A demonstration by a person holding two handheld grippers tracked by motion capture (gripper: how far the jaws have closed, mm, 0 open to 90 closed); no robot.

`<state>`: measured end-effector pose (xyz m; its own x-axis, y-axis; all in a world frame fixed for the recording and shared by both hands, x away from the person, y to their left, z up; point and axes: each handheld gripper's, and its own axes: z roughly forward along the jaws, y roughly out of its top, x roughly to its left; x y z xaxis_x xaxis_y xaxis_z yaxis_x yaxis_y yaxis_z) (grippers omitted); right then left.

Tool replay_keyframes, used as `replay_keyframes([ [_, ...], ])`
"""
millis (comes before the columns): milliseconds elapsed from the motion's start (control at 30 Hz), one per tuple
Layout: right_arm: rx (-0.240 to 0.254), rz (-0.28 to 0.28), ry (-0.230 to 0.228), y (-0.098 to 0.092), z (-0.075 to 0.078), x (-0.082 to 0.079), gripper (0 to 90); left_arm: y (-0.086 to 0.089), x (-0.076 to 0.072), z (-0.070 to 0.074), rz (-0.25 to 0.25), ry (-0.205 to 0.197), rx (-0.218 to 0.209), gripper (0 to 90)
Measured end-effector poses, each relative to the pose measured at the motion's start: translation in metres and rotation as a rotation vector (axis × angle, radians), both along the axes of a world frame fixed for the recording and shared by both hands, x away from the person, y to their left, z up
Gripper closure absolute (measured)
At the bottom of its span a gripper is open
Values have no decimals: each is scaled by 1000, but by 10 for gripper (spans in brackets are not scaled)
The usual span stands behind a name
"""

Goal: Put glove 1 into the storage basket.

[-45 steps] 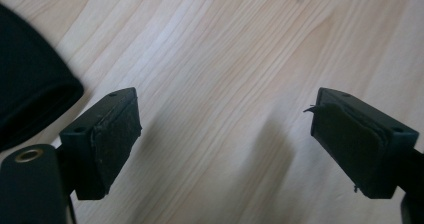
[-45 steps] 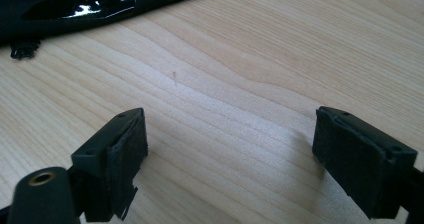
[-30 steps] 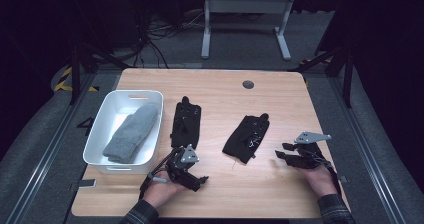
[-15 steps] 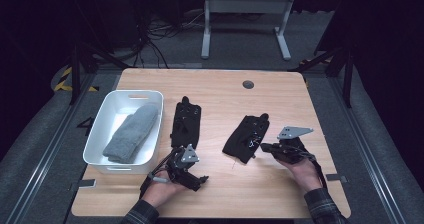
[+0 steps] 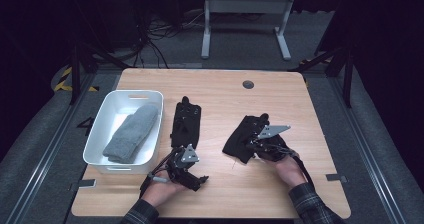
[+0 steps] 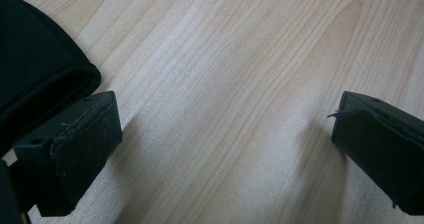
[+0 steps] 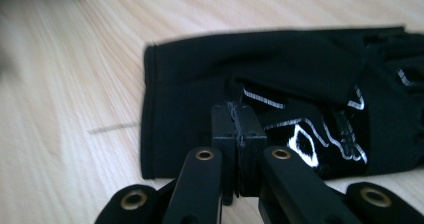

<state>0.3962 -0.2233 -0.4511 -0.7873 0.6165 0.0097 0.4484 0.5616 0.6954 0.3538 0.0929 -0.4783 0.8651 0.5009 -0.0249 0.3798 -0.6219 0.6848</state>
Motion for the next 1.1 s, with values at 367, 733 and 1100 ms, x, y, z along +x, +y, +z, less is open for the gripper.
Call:
replay_keyframes([
  [367,-18,8,30,-8,-3,-6,899,0,0,0,-1,0,1,2],
  [733,-18,40,76,-26,-1,-31,899,0,0,0,0,0,0,2],
  [1100,-30,95,92,-33,0,-59,899,0,0,0,0,0,1,2],
])
